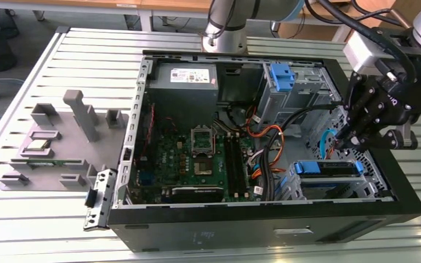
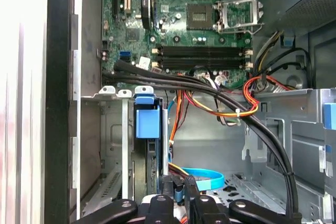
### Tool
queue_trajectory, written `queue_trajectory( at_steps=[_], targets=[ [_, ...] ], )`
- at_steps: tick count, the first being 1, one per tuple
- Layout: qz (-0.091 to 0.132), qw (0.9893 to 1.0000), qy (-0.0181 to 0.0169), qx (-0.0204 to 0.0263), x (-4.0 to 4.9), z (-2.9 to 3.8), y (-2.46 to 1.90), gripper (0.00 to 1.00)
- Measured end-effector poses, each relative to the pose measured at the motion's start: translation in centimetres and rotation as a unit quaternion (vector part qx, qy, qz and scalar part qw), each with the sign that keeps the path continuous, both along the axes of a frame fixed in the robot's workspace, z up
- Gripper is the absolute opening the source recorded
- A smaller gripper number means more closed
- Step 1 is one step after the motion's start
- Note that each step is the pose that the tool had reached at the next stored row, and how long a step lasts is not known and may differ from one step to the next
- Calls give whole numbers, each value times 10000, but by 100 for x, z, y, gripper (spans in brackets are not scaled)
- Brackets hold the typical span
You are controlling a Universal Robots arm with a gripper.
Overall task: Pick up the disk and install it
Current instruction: 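Insert the first disk wire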
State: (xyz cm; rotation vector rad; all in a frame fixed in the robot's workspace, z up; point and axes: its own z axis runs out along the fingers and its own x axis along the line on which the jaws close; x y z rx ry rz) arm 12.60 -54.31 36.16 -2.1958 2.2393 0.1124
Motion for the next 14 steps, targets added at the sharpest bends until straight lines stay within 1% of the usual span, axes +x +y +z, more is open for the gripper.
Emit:
queue_trajectory(
  at_steps=[2, 3, 11, 13, 14],
  targets=[
    [1, 9999, 119, 0, 23, -5, 0, 24],
    [0, 9999, 162, -1, 32, -6, 0, 24],
    [0, 9999, 169, -1, 32, -6, 0, 24],
    [1, 9999, 170, -1, 32, -6, 0, 22],
    [0, 9999, 171, -1, 32, -6, 0, 16]
  ],
)
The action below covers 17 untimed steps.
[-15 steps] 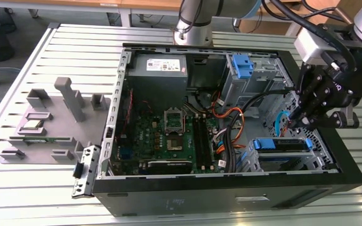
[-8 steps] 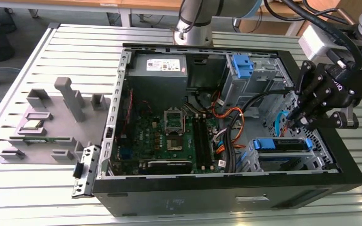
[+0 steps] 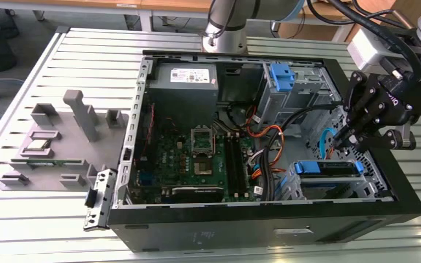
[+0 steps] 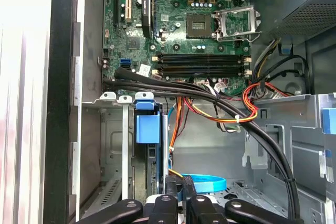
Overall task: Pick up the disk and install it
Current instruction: 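Insert the first disk wire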
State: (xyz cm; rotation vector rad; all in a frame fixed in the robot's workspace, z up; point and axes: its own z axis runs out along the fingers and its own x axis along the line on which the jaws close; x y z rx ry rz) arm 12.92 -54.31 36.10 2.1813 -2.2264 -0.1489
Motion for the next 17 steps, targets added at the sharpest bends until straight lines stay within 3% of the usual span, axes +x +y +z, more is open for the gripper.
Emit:
queue_trajectory(
  at_steps=[6, 8, 9, 17],
  targets=[
    [0, 10000, 3, 0, 0, 0, 0, 16],
    [0, 10000, -11, -1, -5, -1, 0, 16],
    [1, 10000, -37, -3, -13, -1, 0, 16],
    [4, 9994, -350, -74, -105, -13, -1, 16]
  ],
)
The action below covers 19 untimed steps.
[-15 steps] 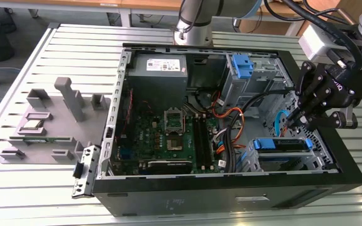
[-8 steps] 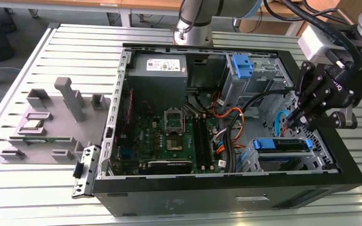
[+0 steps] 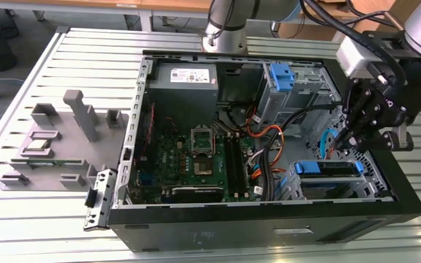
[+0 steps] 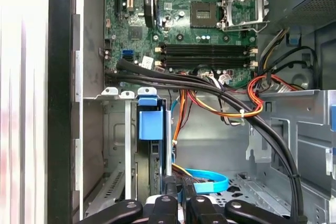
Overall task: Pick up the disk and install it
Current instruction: 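Insert the first disk wire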
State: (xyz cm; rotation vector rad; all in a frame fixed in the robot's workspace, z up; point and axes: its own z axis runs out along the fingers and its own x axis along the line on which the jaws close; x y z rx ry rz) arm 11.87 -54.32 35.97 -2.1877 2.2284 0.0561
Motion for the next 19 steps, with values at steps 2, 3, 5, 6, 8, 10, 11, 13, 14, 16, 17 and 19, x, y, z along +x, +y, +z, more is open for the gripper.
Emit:
queue_trajectory(
  at_steps=[2, 3, 5, 6, 8, 10, 11, 13, 14, 16, 17, 19],
  targets=[
    [0, 10000, -55, -15, -32, -6, -1, 16],
    [1, 10000, -79, -25, -48, -10, -1, 16],
    [1, 9999, -107, -39, -69, -20, -2, 16],
    [1, 9999, -115, -45, -72, -26, -3, 16],
    [2, 9999, -126, -54, -73, -33, -5, 16],
    [2, 9999, -129, -58, -73, -35, -5, 16],
    [2, 9999, -129, -58, -74, -35, -5, 16],
    [2, 9999, -129, -57, -74, -36, -5, 16],
    [2, 9999, -129, -57, -73, -36, -5, 16],
    [2, 9999, -132, -55, -73, -42, -7, 16],
    [2, 9999, -133, -55, -73, -44, -8, 16],
    [1, 9999, -133, -57, -74, -44, -8, 16]
  ],
)
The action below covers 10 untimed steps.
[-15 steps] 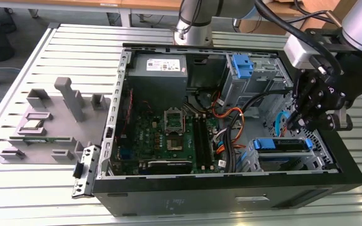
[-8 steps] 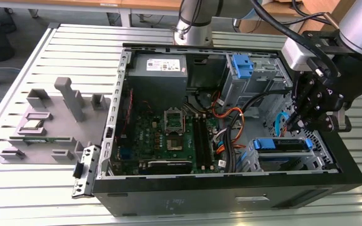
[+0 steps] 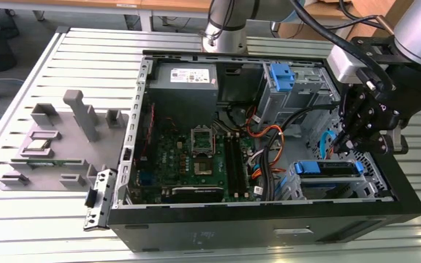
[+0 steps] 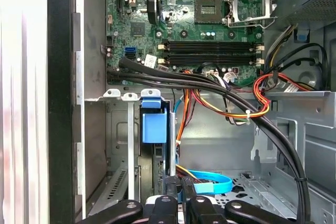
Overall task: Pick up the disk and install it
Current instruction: 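Insert the first disk wire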
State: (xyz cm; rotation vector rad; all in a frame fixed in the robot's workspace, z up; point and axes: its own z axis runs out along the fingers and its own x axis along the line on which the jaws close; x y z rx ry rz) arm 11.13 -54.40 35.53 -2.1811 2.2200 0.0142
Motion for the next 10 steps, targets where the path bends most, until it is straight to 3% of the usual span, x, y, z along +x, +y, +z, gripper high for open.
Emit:
queue_trajectory(
  at_steps=[2, 10],
  targets=[
    [0, 10000, 0, 0, 0, -18, -50, 16],
    [0, 10000, 0, -3, 0, -40, -50, 16]
  ],
)
